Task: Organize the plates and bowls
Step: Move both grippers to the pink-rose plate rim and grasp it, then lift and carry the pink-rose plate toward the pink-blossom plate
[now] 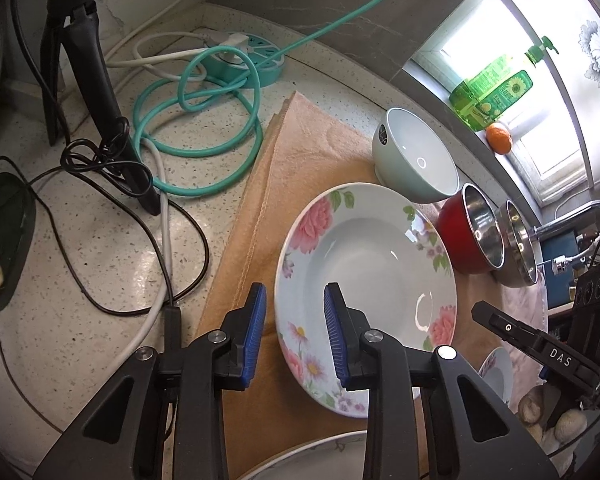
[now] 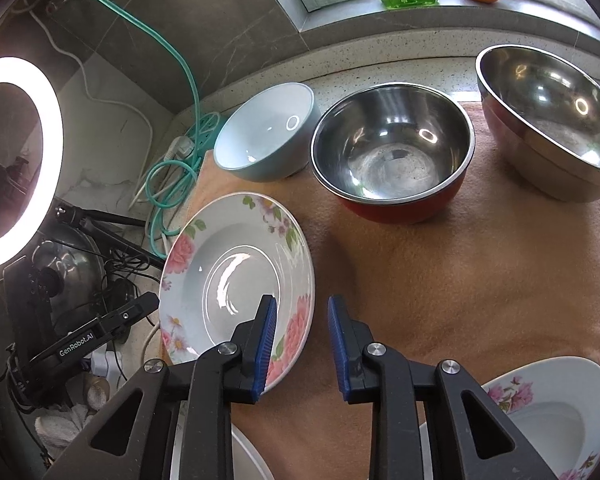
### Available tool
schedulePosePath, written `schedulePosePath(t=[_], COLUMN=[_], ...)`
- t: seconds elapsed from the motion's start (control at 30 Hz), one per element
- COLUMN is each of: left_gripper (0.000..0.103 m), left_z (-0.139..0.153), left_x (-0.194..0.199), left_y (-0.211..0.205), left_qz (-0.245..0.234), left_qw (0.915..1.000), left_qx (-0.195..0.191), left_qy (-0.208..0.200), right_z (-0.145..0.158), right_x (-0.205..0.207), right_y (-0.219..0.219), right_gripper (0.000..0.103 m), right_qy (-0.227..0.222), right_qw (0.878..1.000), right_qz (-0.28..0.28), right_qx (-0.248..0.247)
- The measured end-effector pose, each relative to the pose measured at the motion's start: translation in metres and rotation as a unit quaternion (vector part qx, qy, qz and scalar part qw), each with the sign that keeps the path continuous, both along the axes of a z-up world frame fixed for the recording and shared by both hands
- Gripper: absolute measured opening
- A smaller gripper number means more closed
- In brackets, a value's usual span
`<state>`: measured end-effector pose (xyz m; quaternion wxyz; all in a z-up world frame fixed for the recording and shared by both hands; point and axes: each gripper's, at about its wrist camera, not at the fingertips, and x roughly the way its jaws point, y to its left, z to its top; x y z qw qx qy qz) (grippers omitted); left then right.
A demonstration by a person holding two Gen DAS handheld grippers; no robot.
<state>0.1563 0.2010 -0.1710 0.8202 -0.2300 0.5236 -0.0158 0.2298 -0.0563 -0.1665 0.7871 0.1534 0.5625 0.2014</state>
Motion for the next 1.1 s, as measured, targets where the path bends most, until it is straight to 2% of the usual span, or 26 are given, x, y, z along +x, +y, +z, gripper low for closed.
schedulePosePath(t=[0.43,0.77,1.1], left_gripper=[0.022,0.012,0.012], left_z=[-0.010,-0.013,-0.014], left_x=[0.012,0.014,0.015], left_y=[-0.001,0.001,-0.001], left_qz=[-0.003,-0.003,0.000], left_qw=[0.9999,0.9998,0.9998], left_qx=[0.000,0.007,0.012], left_qy=[0.013,0.017,0.017], right_z=[-0.017,-0.025,-0.031], right_x=[0.020,0.028,0.031], right_y=[0.006,0.016,0.024], right_gripper=[0.020,0.015,0.010], right_qy=[0.023,0.031,0.039], right_qw=[1.000,0.999,0.999], right_qz=[0.004,0.014,0.021], right_qx=[-0.002,-0.006,-0.007])
